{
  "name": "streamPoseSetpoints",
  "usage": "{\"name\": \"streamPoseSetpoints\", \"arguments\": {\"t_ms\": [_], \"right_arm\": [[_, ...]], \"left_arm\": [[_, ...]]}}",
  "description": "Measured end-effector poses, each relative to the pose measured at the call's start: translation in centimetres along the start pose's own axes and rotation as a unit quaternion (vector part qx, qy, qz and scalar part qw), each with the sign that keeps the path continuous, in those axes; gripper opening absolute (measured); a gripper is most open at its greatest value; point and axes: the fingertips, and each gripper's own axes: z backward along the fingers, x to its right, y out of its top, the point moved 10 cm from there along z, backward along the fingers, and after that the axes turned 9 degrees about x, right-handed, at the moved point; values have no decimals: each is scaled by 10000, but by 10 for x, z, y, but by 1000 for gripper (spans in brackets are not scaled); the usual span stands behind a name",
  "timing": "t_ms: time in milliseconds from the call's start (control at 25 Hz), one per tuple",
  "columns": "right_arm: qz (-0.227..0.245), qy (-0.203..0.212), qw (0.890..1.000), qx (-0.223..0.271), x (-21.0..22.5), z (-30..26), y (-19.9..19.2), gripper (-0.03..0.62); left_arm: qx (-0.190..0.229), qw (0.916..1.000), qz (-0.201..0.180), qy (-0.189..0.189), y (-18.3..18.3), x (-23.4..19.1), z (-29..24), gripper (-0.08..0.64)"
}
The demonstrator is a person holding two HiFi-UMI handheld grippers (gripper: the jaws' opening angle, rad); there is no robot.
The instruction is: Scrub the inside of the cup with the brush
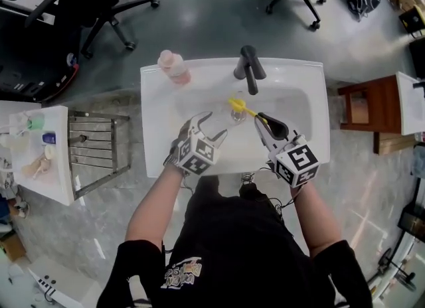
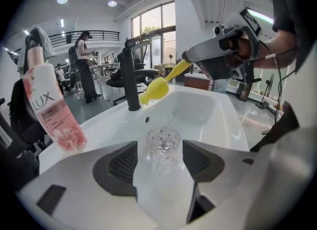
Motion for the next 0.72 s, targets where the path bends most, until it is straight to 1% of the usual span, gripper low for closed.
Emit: {"name": "streamPoseSetpoints", "arguments": {"t_ms": [240, 480, 640, 720], "right_arm": [[-87, -172, 9994, -292, 5, -8, -18, 40], [-139, -241, 9983, -503, 11, -16, -31, 40], [-164, -246, 9972, -683, 12, -19, -39, 40], [-183, -258, 9965, -774, 13, -20, -44, 40]], "left_arm": [[-281, 9989, 10, -385, -18, -9, -31, 276], [-629, 9959, -178, -630, -32, -16, -53, 266], [-859, 9928, -394, -732, -41, -16, -63, 219], [-911, 9919, -430, -773, -45, -16, -67, 201]]}}
